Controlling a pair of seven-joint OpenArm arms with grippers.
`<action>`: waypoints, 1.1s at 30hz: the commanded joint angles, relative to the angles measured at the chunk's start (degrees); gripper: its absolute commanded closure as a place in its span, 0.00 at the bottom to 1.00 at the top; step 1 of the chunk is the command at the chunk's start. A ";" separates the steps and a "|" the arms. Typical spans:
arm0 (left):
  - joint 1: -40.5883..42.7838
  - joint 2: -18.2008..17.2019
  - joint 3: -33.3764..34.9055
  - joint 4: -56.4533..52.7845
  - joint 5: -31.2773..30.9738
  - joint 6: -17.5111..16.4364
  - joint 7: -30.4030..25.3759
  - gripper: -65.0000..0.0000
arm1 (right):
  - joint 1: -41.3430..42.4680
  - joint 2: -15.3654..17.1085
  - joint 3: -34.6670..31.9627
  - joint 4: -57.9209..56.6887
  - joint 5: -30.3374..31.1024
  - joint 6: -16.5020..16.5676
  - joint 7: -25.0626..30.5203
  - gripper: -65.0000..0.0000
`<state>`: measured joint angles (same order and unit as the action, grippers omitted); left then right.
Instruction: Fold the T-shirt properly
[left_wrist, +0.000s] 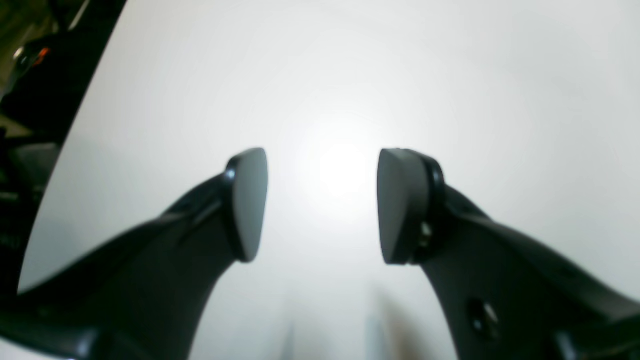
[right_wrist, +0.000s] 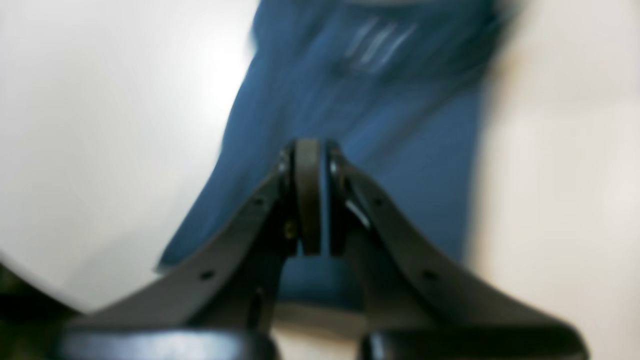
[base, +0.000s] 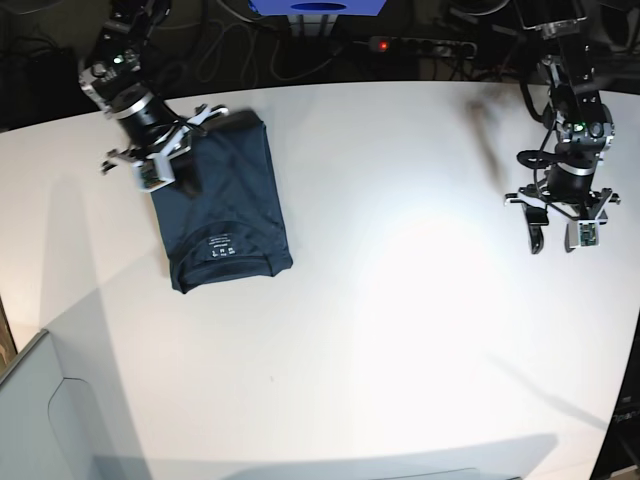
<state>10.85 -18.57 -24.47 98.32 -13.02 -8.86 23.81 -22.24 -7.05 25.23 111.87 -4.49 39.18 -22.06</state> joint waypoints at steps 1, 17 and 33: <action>0.09 -0.73 -0.54 1.15 -0.39 0.12 -1.44 0.48 | 0.04 0.15 0.74 0.87 0.58 0.82 0.75 1.00; 6.07 2.70 -2.83 1.15 -0.39 -0.06 -1.53 0.48 | 3.03 3.14 7.78 -12.75 0.58 0.82 1.01 1.00; 12.58 3.84 -4.76 7.39 -0.48 0.03 -1.53 0.48 | 5.93 6.04 13.58 -12.84 3.39 0.82 0.66 1.00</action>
<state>23.35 -14.11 -28.77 104.64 -13.19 -9.23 23.62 -16.25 -1.43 38.52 97.86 -1.87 39.18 -22.85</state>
